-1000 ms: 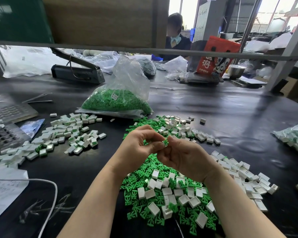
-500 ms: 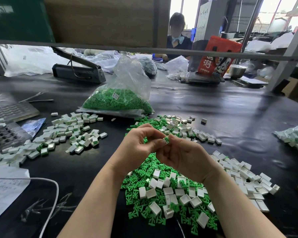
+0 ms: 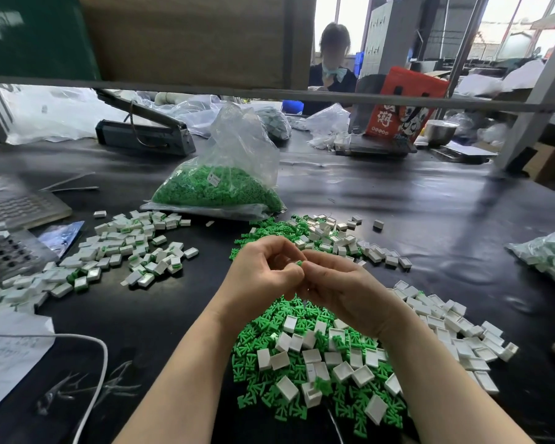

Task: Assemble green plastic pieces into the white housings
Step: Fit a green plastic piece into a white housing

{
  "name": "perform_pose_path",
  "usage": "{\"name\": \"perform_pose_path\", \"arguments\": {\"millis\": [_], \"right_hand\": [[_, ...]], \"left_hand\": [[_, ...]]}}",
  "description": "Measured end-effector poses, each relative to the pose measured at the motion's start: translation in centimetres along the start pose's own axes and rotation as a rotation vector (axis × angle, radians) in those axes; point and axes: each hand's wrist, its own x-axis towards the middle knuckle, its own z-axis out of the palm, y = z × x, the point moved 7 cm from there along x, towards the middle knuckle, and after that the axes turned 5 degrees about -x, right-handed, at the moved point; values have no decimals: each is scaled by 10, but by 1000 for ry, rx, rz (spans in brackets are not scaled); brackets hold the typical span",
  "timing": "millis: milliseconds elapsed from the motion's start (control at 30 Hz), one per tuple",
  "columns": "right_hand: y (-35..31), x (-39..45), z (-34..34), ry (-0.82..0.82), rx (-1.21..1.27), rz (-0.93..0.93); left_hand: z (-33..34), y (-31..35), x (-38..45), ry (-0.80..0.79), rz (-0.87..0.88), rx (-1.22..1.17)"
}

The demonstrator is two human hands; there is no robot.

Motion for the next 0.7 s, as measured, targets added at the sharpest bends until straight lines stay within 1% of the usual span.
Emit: {"name": "perform_pose_path", "arguments": {"millis": [367, 533, 700], "right_hand": [[2, 4, 2, 29, 22, -32], [2, 5, 5, 13, 82, -55], [4, 6, 4, 11, 71, -62]], "left_hand": [[1, -4, 1, 47, 15, -64], [1, -2, 1, 70, 46, -54], [1, 0, 1, 77, 59, -46]]}}
